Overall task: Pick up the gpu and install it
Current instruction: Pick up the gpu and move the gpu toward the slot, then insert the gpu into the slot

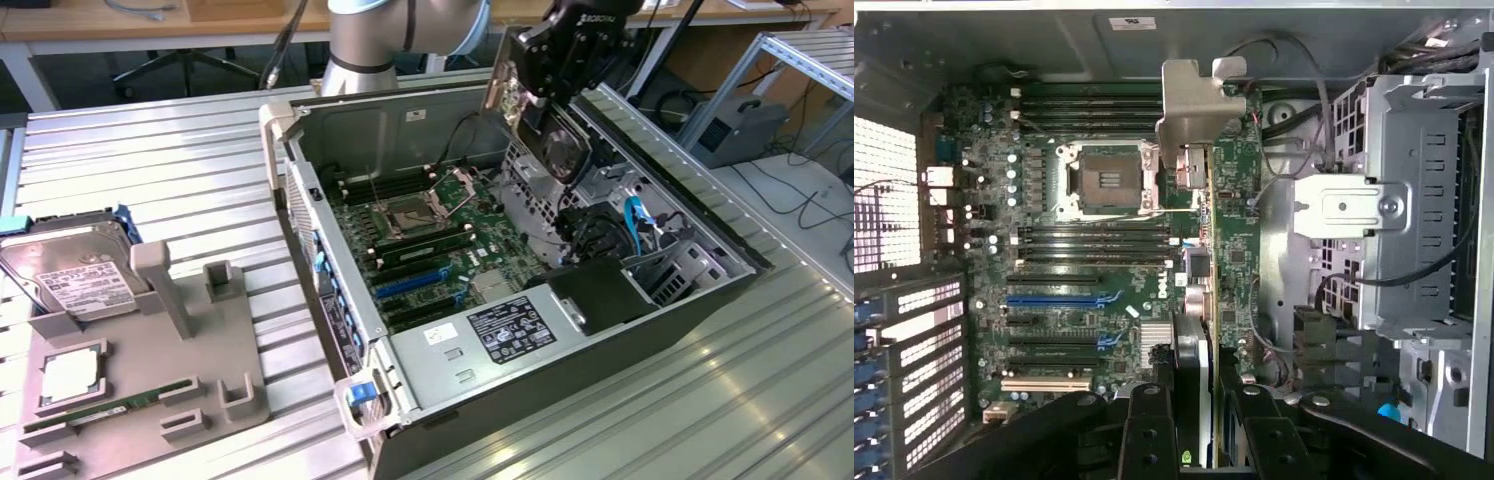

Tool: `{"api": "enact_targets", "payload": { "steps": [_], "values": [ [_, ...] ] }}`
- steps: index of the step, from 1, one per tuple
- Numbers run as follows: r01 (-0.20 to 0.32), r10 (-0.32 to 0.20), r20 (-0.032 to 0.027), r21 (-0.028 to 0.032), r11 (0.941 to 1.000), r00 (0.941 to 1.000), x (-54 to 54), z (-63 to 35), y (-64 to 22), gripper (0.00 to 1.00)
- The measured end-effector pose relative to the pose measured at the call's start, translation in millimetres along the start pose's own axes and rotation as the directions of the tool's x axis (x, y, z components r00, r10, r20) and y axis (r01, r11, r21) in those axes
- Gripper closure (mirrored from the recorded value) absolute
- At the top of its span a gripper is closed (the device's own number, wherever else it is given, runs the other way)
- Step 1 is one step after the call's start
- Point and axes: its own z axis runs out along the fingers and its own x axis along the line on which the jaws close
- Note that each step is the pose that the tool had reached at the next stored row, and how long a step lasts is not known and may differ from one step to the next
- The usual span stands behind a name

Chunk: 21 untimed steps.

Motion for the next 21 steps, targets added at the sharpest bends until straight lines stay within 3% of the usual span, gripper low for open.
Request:
{"api": "enact_targets", "payload": {
  "steps": [7,21],
  "values": [
    [0.000,0.000,-0.0092,-0.0001,1.0000,1.0000,-24.2,6.9,9.2,0.73],
    [0.000,0.000,-0.0094,0.0000,1.0000,1.0000,-24.4,6.9,9.2,0.73]
  ]
}}
